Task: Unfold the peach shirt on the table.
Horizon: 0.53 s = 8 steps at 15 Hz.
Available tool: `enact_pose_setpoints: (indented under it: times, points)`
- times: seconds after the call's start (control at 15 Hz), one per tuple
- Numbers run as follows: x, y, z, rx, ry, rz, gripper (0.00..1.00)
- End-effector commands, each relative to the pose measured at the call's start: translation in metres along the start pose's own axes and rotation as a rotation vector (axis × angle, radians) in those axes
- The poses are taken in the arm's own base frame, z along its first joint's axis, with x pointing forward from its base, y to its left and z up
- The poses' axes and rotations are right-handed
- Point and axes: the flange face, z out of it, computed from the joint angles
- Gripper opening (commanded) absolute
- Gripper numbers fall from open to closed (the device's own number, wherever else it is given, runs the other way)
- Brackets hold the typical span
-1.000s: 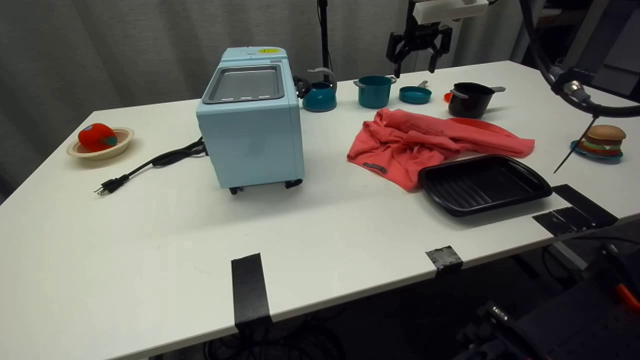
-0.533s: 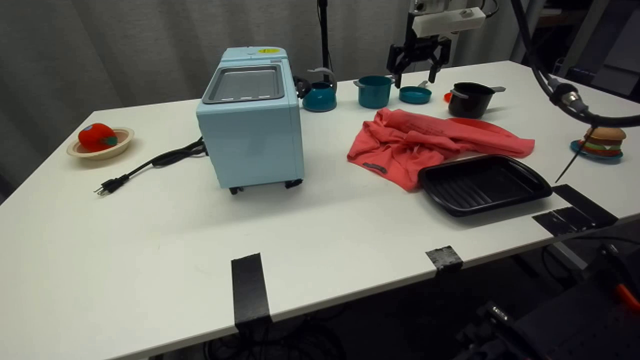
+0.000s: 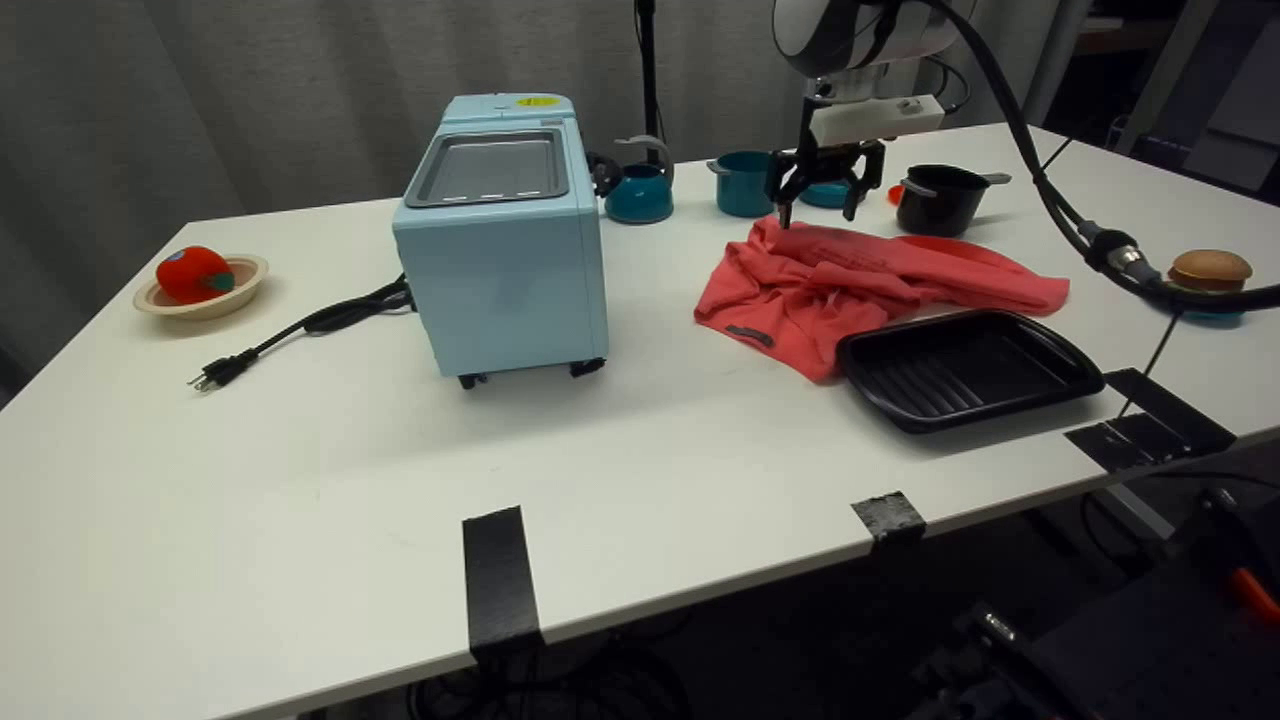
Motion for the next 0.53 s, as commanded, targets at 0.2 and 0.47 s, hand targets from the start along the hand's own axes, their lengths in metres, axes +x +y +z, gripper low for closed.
enact_pose_setpoints:
  times: [0.2,0.47]
  points:
    - [0.003,-0.005,0.018,0.04,-0.01,0.021,0.58]
    - [0.004,-0.005,0.006,0.041,0.013,0.019,0.27]
